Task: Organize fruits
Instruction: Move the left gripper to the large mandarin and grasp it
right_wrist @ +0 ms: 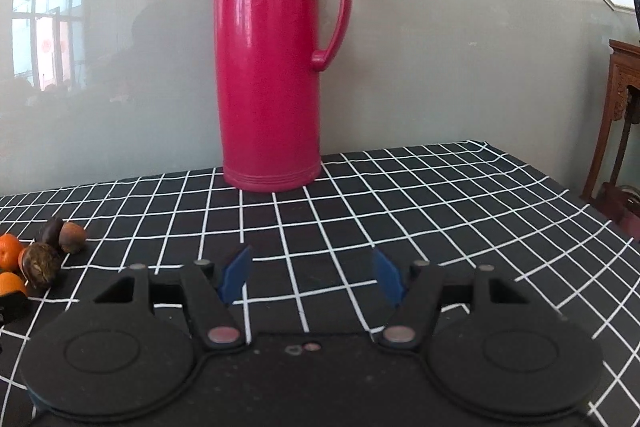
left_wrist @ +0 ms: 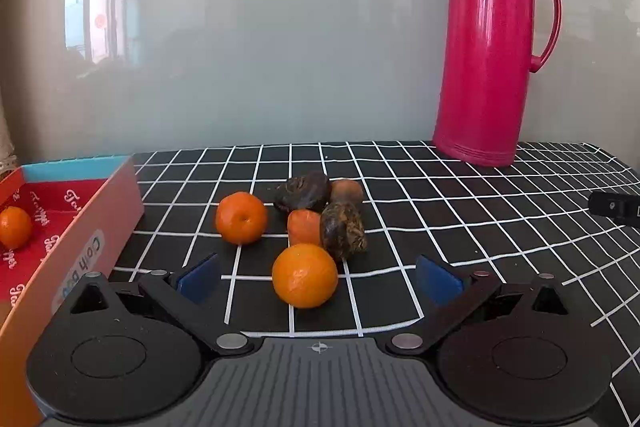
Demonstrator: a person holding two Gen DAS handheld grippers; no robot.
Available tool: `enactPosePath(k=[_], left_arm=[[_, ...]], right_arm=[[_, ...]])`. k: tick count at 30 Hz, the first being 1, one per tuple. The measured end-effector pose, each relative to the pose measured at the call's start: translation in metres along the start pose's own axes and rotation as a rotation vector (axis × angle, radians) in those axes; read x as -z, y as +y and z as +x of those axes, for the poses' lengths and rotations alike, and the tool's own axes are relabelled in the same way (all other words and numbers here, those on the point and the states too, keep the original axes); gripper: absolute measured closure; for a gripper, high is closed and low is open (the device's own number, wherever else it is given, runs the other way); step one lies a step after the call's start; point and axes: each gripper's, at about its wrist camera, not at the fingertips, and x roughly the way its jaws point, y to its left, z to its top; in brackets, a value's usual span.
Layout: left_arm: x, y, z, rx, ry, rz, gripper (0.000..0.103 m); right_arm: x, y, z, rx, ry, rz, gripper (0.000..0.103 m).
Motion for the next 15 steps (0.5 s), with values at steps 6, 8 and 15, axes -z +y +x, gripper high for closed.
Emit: enactPosePath(k=[6,8,15], left_arm=[[0.000,0.003,0.014,-0.014,0.056,0.018,0.022],[-0.001,0.001,0.016,-0.012,0.058,0.022,0.023],[-0.001,0.003,0.026,-0.008,0.112,0.009,0.063]], right_arm=[[-0.003,0.006,0.004,-0.008,-0.001,0.002,0.037],[-0.003,0.008,0.005,-0.014,-0.002,0.000,0.037],[-0.004,0.012,0.007,-0.021,-0.001,-0.005,0.035]])
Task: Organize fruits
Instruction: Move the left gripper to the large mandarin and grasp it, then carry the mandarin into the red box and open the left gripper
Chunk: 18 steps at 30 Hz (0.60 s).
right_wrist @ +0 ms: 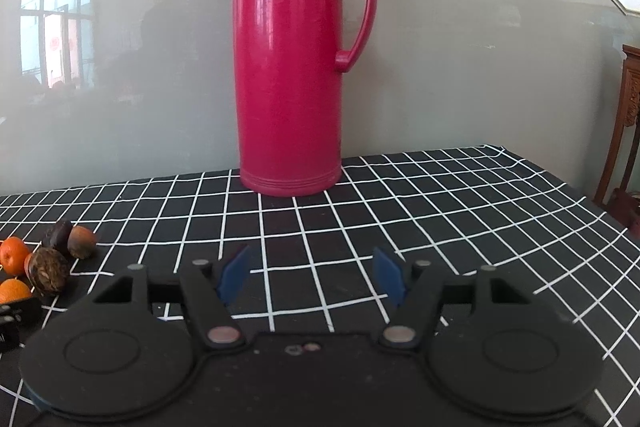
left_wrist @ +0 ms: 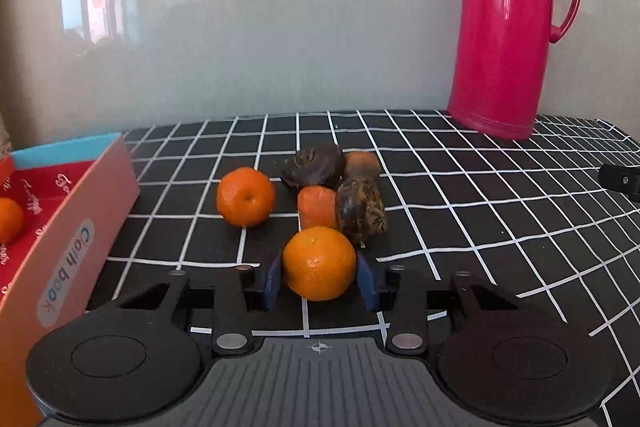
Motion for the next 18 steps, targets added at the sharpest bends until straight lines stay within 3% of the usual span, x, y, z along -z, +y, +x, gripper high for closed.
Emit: enactPosePath(k=[18], left_arm=[[0.002,0.006,-0.023,0.026,-0.027,0.004,0.064]], right_arm=[[-0.001,0.007,-0.004,-0.004,0.009,-0.008,0.035]])
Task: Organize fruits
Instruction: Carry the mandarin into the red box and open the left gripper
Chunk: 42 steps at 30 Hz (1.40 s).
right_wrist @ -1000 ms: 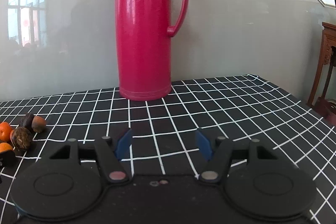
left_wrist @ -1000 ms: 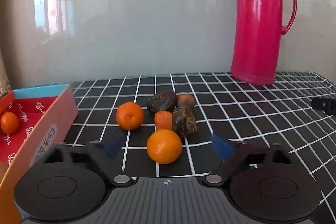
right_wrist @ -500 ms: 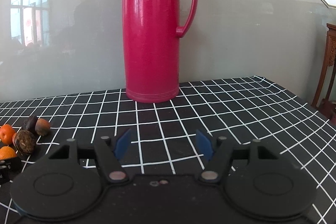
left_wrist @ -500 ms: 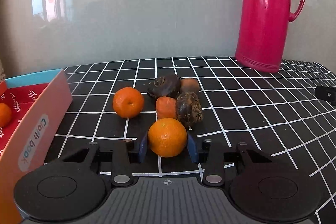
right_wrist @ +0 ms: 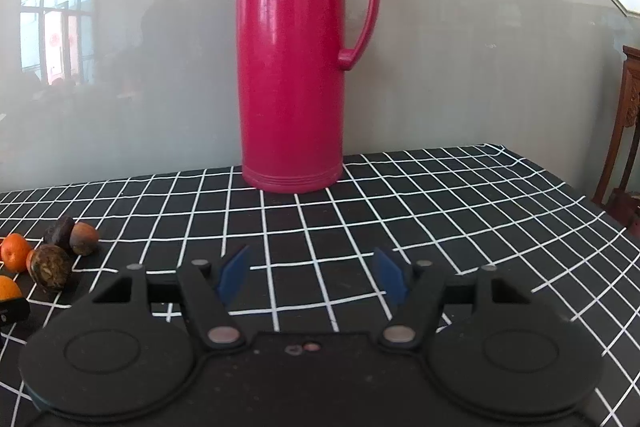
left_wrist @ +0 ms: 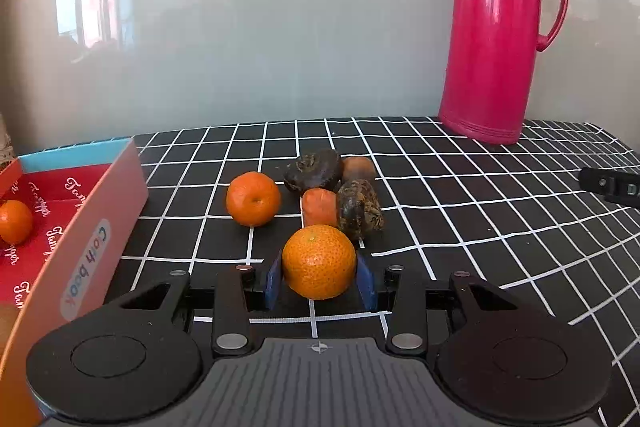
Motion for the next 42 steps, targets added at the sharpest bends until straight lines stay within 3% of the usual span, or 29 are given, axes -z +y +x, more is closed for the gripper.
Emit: enactPosePath(k=[19,42], left_arm=[[0.005,-0.001,-0.060,0.062,-0.072,0.059,0.064],[0.006,0.075,-0.117,-0.046,-0.136,-0.004,0.064]], right_arm=[[-0.006,0.035,-0.015,-0.051,-0.005,-0.010,0.035],[-0.004,0.092,-0.037,-0.128,-0.001,-0.042,0.035]])
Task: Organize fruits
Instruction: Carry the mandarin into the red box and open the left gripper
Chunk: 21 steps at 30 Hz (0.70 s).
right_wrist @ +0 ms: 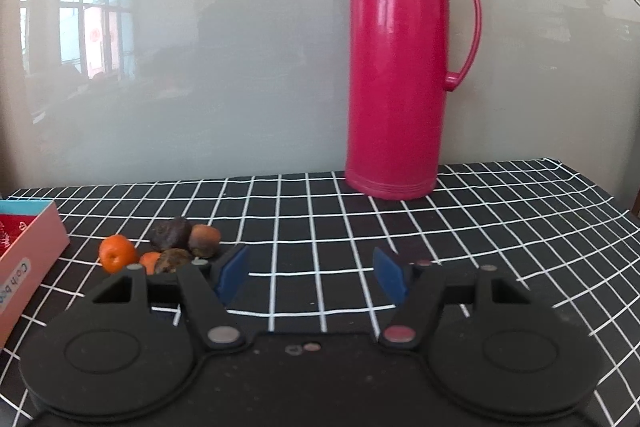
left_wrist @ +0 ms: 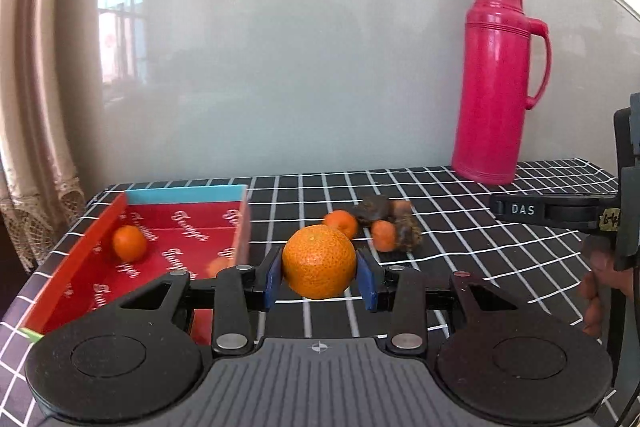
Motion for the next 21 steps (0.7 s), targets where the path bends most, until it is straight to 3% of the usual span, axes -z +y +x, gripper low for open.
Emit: enactPosePath(k=[21], left_arm=[[0.017,0.091,-0.004,-0.175,0.022,-0.097,0.064]], right_arm=[[0.003,0.048,-0.003,-0.071,0.004,-0.039,0.035]])
